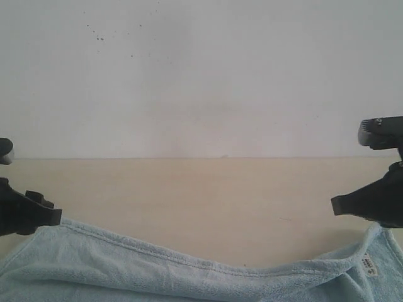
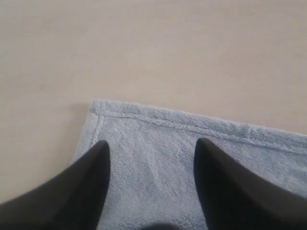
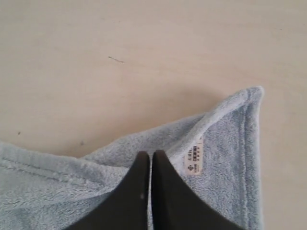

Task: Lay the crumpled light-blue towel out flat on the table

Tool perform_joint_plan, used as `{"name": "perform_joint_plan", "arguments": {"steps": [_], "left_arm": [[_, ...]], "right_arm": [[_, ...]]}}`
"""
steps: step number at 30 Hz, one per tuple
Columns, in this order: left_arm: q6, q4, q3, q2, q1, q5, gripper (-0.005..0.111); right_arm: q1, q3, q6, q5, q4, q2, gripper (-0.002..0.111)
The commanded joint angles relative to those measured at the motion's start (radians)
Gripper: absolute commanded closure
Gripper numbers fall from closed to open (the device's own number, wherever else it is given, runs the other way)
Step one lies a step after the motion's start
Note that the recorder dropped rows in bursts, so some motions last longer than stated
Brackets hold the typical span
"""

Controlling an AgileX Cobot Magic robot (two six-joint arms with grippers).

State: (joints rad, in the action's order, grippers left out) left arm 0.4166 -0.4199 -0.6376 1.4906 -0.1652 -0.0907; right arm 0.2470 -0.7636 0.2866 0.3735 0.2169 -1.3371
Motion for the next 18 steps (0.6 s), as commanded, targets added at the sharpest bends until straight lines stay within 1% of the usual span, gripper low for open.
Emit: {"name": "perform_joint_plan", "arguments": {"steps": [1,2,5,7,8,9,18], "left_arm": [[0.003,-0.002,-0.005,0.108,-0.008,-0.124,0.055],[-0.013,-0.002,-0.018,0.156,-0.008,-0.145,0.055],[-0.024,-0.002,-0.081,0.259,-0.008,-0.127,0.057],[-0.059,-0.002,-0.126,0.304,-0.01,-0.119,0.076],[-0.061,-0.002,-0.145,0.32,-0.01,-0.12,0.093],[-0.061,-0.002,-0.154,0.329,-0.01,-0.126,0.101],[-0.061,-0.002,-0.197,0.418,-0.01,-0.137,0.102]], "right_arm": [[-0.028,-0.004,-0.057,-0.028,0.005,0.0,0.107],[-0.028,-0.004,-0.076,-0.053,0.005,0.0,0.107],[-0.028,-0.004,-0.076,-0.129,0.005,0.0,0.107],[-0.028,-0.004,-0.076,-0.158,0.005,-0.002,0.107],[-0.028,-0.004,-0.084,-0.159,0.005,-0.002,0.107],[-0.028,-0.004,-0.089,-0.159,0.005,-0.002,0.107],[-0.028,-0.004,-0.112,-0.211,0.013,-0.002,0.107]]}}
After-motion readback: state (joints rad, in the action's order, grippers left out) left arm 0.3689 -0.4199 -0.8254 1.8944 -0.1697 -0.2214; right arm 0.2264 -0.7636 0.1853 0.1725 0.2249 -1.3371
